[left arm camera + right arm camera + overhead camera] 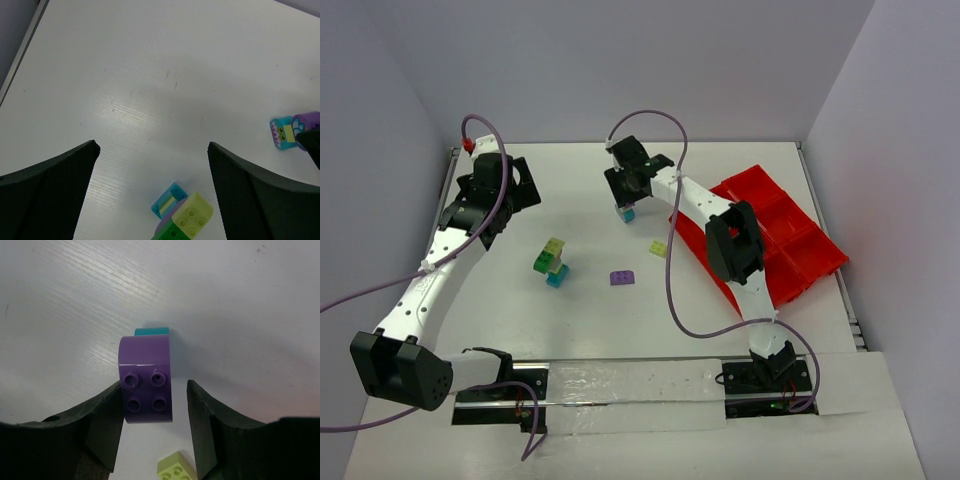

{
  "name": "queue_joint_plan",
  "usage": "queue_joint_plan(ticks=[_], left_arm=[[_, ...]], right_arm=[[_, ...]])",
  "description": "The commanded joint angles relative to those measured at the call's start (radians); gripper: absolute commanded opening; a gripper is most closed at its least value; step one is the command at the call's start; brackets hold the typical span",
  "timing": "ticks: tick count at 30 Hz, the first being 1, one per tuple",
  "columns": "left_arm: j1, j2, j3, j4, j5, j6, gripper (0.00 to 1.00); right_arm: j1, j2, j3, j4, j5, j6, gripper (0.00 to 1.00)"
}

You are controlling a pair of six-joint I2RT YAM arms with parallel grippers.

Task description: Sort the legos into containers by color

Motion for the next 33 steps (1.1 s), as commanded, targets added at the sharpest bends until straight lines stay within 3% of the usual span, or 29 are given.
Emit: queue_joint_plan(ticks=[1, 4, 6, 9, 14, 22, 26, 29, 33], left_arm=[[-0.003, -0.017, 0.026, -0.001, -0.019, 0.019, 0.99], [-0.003, -0.013, 0.031, -0.006, -0.019, 0.018, 0.99], [-0.003, -0.013, 0.03, -0.002, -0.014, 0.021, 0.99], [-0.003, -0.01, 0.03, 0.001, 0.0, 0.021, 0.99], [-0.002, 0.013, 0.057, 0.001, 0.094, 0.014, 0.99], [0.005, -0.013, 0.095, 0.13, 0.642, 0.138, 0.99], [0.013, 0.016, 0.158, 0.132, 0.864, 0.11, 0.99], [0.03, 0.036, 0.136, 0.236, 1.03, -0.048, 0.99], [0.059, 0.042, 0.048, 0.44, 1.173, -0.227, 0.99]], right_arm=[[0.005, 0.006, 0.046, 0.009, 0.003, 0.006, 0.53], [0.005, 0.001, 0.038, 0.017, 0.003, 0.012, 0.42], [0.005, -0.013, 0.031, 0.024, 0.003, 0.021, 0.19], [0.004, -0.059, 0.015, 0.032, -0.012, 0.035, 0.01], [-0.016, -0.207, -0.064, 0.04, -0.103, 0.09, 0.0], [-0.171, -0.548, -0.457, 0.245, -0.592, 0.255, 0.0], [-0.281, -0.723, -0.721, 0.472, -0.783, 0.428, 0.0], [-0.329, -0.838, -0.898, 0.714, -0.881, 0.597, 0.0], [-0.337, -0.877, -0.967, 0.875, -0.928, 0.718, 0.0]])
